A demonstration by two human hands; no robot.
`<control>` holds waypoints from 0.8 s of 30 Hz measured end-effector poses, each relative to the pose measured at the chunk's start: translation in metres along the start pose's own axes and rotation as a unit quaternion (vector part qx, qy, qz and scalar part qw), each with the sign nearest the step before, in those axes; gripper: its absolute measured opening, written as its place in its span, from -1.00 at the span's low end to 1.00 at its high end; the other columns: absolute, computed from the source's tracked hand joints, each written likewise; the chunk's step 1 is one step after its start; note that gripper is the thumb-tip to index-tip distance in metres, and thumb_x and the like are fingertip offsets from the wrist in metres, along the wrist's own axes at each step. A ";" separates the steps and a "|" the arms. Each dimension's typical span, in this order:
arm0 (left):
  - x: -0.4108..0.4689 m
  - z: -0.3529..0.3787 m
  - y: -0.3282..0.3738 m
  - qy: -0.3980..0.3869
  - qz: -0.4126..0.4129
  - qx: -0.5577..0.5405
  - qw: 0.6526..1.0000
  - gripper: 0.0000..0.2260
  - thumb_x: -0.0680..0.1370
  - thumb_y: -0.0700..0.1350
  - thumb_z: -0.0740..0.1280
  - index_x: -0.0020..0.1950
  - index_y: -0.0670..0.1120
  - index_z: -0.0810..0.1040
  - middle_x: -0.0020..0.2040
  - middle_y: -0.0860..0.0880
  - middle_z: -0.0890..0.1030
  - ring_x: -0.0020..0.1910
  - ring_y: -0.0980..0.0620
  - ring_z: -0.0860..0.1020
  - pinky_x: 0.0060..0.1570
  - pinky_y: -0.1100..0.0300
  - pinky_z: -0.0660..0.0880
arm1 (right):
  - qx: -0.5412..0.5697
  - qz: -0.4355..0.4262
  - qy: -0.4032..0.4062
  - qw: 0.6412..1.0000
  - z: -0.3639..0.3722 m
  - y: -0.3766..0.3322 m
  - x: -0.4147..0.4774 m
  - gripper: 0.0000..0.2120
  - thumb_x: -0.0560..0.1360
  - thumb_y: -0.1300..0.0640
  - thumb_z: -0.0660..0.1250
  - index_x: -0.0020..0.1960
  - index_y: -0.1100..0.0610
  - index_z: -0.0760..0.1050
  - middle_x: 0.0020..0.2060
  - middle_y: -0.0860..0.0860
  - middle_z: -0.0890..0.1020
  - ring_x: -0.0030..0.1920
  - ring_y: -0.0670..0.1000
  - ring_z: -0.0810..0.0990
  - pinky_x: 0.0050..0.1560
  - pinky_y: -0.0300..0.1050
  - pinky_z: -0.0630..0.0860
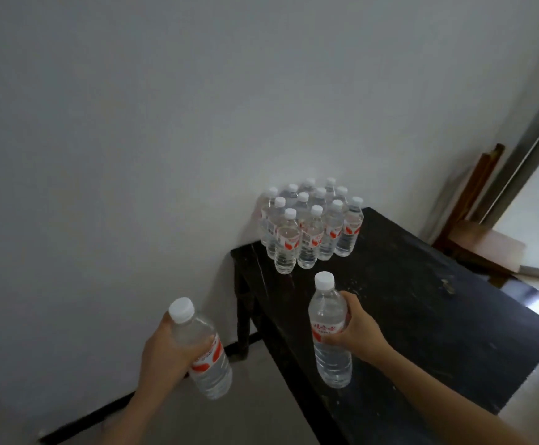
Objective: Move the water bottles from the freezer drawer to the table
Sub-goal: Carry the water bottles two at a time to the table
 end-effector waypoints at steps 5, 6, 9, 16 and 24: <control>0.054 0.034 0.006 -0.073 0.025 0.013 0.997 -0.68 0.24 -0.01 0.54 -0.13 0.03 0.48 -0.23 0.06 0.58 -0.21 0.02 0.54 -0.14 0.13 0.42 | -0.008 0.071 0.056 0.996 0.001 0.015 0.001 -0.26 0.21 0.14 0.57 0.19 -0.11 0.18 -0.05 -0.15 0.48 0.04 -0.07 0.51 0.00 -0.15 0.53; 0.058 0.042 0.010 -0.083 0.030 0.008 0.996 -0.69 0.24 -0.03 0.54 -0.17 0.07 0.46 -0.25 0.10 0.56 -0.22 0.03 0.54 -0.15 0.15 0.41 | -0.009 0.083 0.065 0.994 0.001 0.019 -0.002 -0.26 0.21 0.14 0.58 0.18 -0.11 0.18 -0.04 -0.15 0.48 0.04 -0.07 0.51 0.01 -0.14 0.54; 0.080 0.085 0.020 -0.140 0.036 0.003 0.990 -0.71 0.32 -0.19 0.53 -0.22 0.08 0.44 -0.27 0.14 0.53 -0.27 0.15 0.51 -0.27 0.26 0.41 | -0.004 0.114 0.094 0.989 -0.012 0.035 -0.006 -0.26 0.19 0.12 0.58 0.19 -0.12 0.20 -0.03 -0.13 0.51 0.02 -0.07 0.54 0.03 -0.10 0.56; 0.129 0.194 0.026 -0.155 0.025 0.026 0.987 -0.44 0.11 0.10 0.53 0.03 -0.01 0.46 -0.09 -0.01 0.61 -0.07 -0.06 0.60 -0.02 -0.05 0.55 | 0.013 0.159 0.149 0.976 -0.058 0.078 0.018 -0.26 0.20 0.08 0.59 0.19 -0.18 0.21 -0.04 -0.19 0.52 -0.02 -0.12 0.53 0.00 -0.17 0.49; 0.169 0.270 0.051 -0.115 0.044 0.068 0.990 -0.45 0.25 -0.05 0.57 0.17 -0.07 0.46 0.00 0.01 0.57 -0.03 0.00 0.54 -0.06 0.16 0.42 | 0.045 0.159 0.115 0.980 -0.090 0.110 0.122 -0.23 0.20 0.12 0.58 0.21 -0.15 0.18 0.06 -0.09 0.51 0.08 -0.02 0.52 0.06 -0.10 0.50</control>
Point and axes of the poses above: each hand's wrist, its own x-axis towards the middle knuckle, its own z-axis out of the palm, y = z × x, the point moved 5 cm from there along x, towards the middle knuckle
